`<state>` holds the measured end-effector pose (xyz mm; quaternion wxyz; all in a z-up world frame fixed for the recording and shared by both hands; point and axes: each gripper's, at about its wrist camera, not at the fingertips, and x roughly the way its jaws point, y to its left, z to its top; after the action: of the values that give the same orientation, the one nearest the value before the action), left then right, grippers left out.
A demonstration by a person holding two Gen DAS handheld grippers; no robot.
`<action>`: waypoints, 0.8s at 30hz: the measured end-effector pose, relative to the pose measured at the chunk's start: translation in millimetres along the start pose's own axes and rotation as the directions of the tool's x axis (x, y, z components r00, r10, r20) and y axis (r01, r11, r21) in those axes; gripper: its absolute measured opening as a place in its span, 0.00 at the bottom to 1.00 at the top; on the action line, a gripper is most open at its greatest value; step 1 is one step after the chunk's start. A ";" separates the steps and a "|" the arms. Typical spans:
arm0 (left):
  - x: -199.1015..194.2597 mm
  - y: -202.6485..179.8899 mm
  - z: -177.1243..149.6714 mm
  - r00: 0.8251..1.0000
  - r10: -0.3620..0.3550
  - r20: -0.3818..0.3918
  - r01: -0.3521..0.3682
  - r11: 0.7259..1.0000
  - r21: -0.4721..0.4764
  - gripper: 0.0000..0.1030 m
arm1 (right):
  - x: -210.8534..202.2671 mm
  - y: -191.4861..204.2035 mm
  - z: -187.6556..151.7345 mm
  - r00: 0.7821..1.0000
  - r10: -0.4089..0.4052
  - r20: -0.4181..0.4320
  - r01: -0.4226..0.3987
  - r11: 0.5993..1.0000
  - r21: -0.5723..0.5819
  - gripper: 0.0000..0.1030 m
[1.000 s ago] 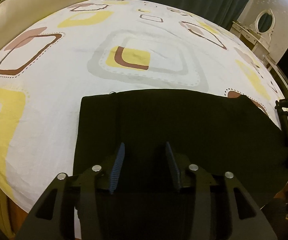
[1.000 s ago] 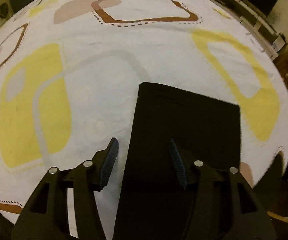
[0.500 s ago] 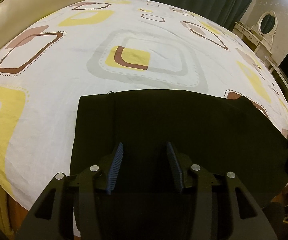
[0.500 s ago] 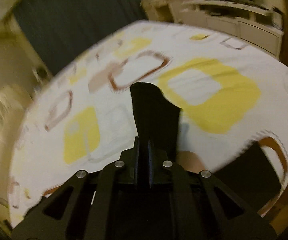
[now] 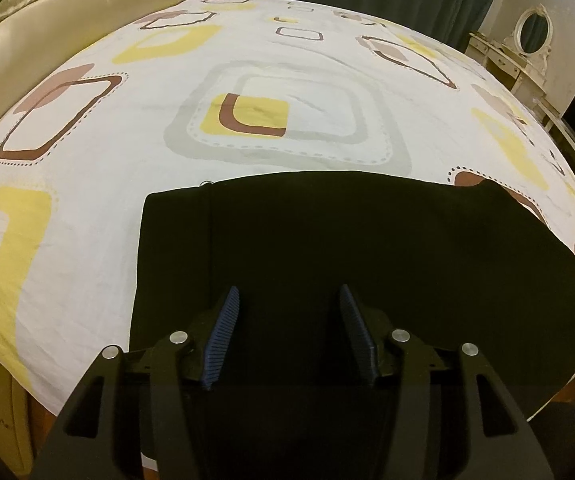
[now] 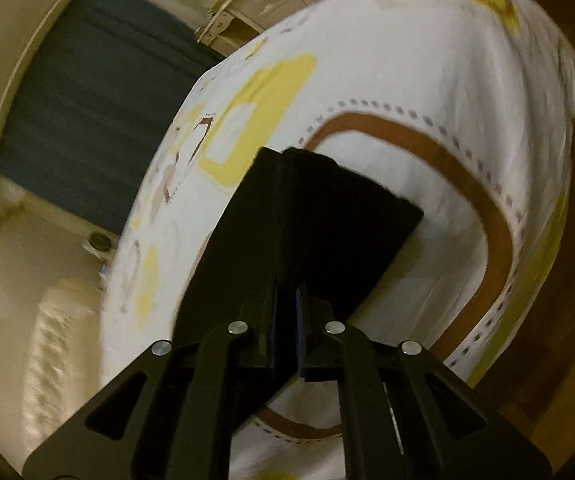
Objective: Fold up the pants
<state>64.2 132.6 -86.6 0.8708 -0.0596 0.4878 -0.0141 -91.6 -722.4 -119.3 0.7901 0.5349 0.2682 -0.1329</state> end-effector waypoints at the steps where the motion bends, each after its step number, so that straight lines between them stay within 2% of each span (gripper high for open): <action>1: -0.4 -0.1 -0.2 1.000 0.001 -0.001 -0.001 1.000 -0.002 0.52 | -0.8 -4.2 1.3 1.000 0.016 0.012 -0.016 0.999 0.032 0.14; 3: -0.8 -0.8 -0.6 1.000 0.005 0.000 -0.005 1.000 -0.001 0.52 | -1.4 -9.2 4.0 0.999 0.039 0.027 -0.040 0.997 0.064 0.33; 4: -0.8 -1.5 -0.7 1.000 0.006 0.000 -0.006 1.000 -0.001 0.52 | -0.5 -11.3 5.4 0.998 0.055 0.033 -0.058 0.995 0.076 0.35; 6: -0.6 -2.3 -0.8 1.000 0.010 0.000 -0.010 1.000 -0.002 0.52 | 5.9 -10.6 7.8 0.997 0.072 0.028 -0.074 0.993 0.091 0.33; 7: -0.5 -2.6 -0.8 1.000 0.012 0.000 -0.012 1.000 -0.002 0.52 | 5.9 -10.6 7.8 0.997 0.072 0.028 -0.074 0.993 0.091 0.25; 8: -0.4 -2.9 -0.9 1.000 0.013 0.001 -0.013 1.000 -0.002 0.52 | 8.6 -9.8 8.6 0.997 0.069 0.023 -0.070 0.993 0.091 0.07; 9: -0.1 -3.2 -1.1 1.000 0.016 0.001 -0.016 1.000 -0.002 0.52 | 10.5 -8.5 10.0 0.998 0.064 0.021 -0.065 0.994 0.084 0.06; 11: -0.2 -3.9 -1.5 1.000 0.020 0.003 -0.020 1.000 0.000 0.52 | 0.1 -14.0 14.2 0.998 0.024 0.062 -0.027 0.998 0.050 0.05; 14: 0.5 -5.4 -2.4 1.000 0.019 0.004 -0.019 1.000 0.011 0.53 | 2.0 -29.3 13.8 0.998 -0.006 0.061 0.002 0.998 0.068 0.05; 16: 0.5 -5.7 -2.4 1.000 0.024 0.007 -0.024 1.000 0.014 0.53 | 7.3 -47.0 10.2 0.998 0.031 0.053 -0.037 0.992 0.120 0.05; 18: 0.8 -5.1 -2.7 1.000 0.025 0.009 -0.025 1.000 0.017 0.54 | 5.2 -50.0 9.2 0.997 0.051 0.056 -0.058 0.991 0.124 0.06; 21: 1.3 -3.8 -2.1 1.000 0.021 0.008 -0.021 1.000 0.013 0.54 | -9.3 -43.5 18.3 0.996 0.025 0.084 -0.032 0.996 0.083 0.10; 23: 1.6 -3.5 -1.3 1.000 0.019 0.008 -0.019 1.000 0.010 0.54 | -22.3 -34.2 36.8 0.994 0.005 0.113 -0.007 1.000 0.015 0.13; 24: 1.6 -3.9 -1.0 1.000 0.020 0.008 -0.020 1.000 0.011 0.54 | -23.6 -27.5 46.2 0.994 0.004 0.109 -0.002 1.000 -0.021 0.20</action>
<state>64.3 128.5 -88.0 0.8732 -0.0502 0.4847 -0.0079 -111.7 -777.4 -114.1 0.8093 0.5190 0.2254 -0.1579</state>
